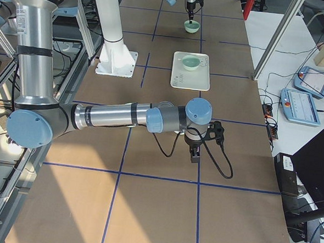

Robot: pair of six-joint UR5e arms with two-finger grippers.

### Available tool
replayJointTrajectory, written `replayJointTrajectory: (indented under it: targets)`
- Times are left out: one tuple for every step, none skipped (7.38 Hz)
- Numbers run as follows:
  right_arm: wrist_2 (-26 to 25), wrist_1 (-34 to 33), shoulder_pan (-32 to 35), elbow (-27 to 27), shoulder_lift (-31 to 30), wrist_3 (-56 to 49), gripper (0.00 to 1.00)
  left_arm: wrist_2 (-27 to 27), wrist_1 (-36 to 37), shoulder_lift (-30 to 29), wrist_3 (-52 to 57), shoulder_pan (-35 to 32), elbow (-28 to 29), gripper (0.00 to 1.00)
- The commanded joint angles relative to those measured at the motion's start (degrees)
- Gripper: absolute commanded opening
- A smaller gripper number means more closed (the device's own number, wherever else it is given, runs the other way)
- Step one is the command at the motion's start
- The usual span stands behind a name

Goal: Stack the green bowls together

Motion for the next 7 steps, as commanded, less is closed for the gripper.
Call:
replayJointTrajectory:
  targets:
    - [0.1,0.2,-0.1,0.0,0.4,1.6,1.0,-3.4,8.7,-0.1,0.3,-0.7,-6.0,0.0]
    - [0.0,0.2,-0.9,0.0,0.4,3.2,1.0,-4.7,14.5,-2.3,0.3,-3.7,-9.0,0.0]
    - [-0.1,0.6,-2.7,0.3,1.2,6.9,1.0,-4.7,22.6,-7.4,0.0,-5.8,-11.1,0.0]
    - [-0.5,0.7,-6.2,2.0,1.4,12.4,1.0,-4.7,30.7,-13.4,-1.0,-5.8,-12.6,0.0]
    - [-0.9,3.1,-10.0,3.0,1.6,17.4,1.0,-4.8,32.5,-18.6,-11.8,-5.1,-12.4,0.0]
    - [-3.0,8.6,-12.9,2.8,0.9,23.5,1.0,-4.4,32.6,-22.3,-20.7,-1.8,-12.7,0.0]
    - [-5.1,14.8,-15.7,2.8,-0.3,30.1,1.0,-4.0,32.5,-25.6,-28.0,2.7,-12.1,0.0]
